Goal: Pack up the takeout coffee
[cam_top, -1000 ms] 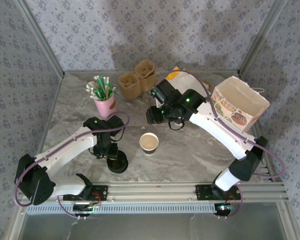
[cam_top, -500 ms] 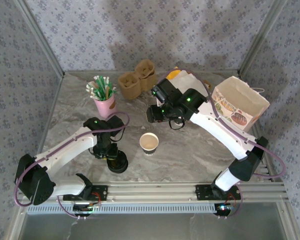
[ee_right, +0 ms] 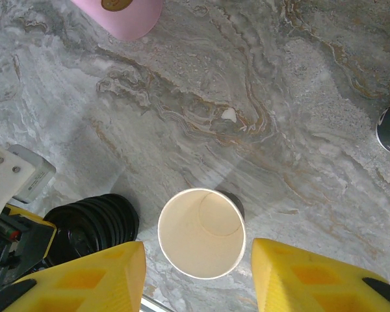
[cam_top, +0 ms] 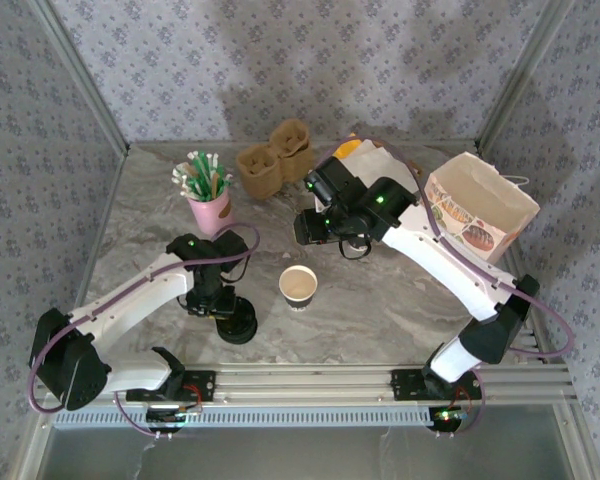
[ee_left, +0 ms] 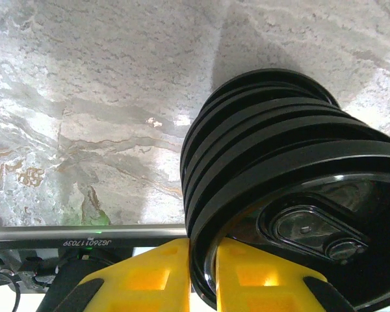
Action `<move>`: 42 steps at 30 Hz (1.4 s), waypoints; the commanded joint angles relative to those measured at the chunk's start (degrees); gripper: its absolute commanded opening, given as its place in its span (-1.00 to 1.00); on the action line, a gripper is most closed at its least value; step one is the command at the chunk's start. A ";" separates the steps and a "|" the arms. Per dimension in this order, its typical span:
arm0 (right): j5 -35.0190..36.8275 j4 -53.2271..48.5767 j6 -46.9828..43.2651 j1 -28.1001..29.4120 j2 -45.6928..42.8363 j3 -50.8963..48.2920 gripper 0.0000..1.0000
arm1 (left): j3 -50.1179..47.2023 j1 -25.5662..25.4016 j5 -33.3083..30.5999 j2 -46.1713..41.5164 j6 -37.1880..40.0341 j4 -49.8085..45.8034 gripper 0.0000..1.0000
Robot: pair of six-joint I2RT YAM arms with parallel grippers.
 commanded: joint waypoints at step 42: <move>-22.48 47.49 -56.59 -5.10 -42.79 -42.07 0.84 | 22.24 17.14 55.21 -1.91 -16.93 20.35 -0.73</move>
